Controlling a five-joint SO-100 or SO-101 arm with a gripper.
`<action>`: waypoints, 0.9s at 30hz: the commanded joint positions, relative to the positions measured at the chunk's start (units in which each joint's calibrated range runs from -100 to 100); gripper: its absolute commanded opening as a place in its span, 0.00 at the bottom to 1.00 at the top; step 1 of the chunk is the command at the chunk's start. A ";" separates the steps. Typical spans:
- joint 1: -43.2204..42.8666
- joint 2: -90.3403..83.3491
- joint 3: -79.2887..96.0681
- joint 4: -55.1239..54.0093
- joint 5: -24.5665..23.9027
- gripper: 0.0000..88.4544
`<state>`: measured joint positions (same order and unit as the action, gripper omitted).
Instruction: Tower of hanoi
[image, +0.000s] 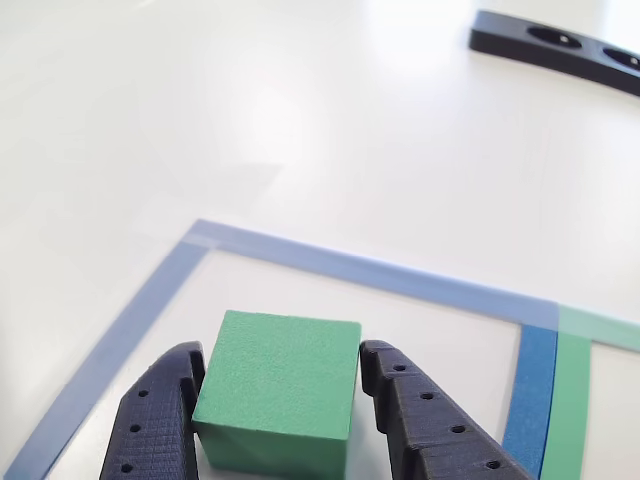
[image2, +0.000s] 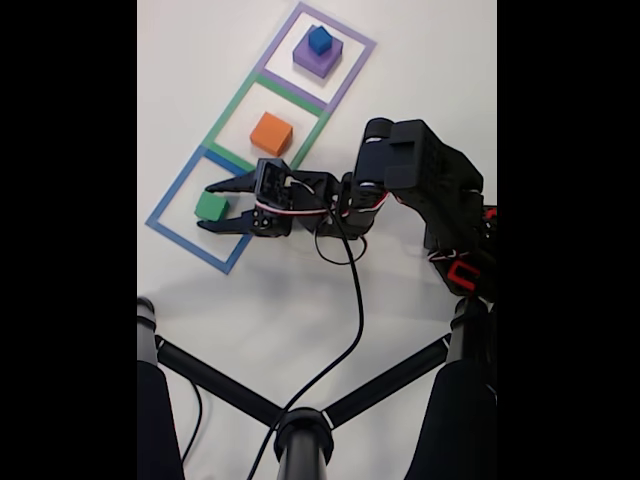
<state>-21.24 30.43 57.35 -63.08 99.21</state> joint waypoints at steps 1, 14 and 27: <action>-0.30 -0.87 0.21 -0.82 0.79 0.14; 0.09 -2.79 0.85 1.53 0.79 0.12; 0.39 -23.14 4.84 19.50 0.79 0.11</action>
<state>-21.24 16.34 62.14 -49.12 99.21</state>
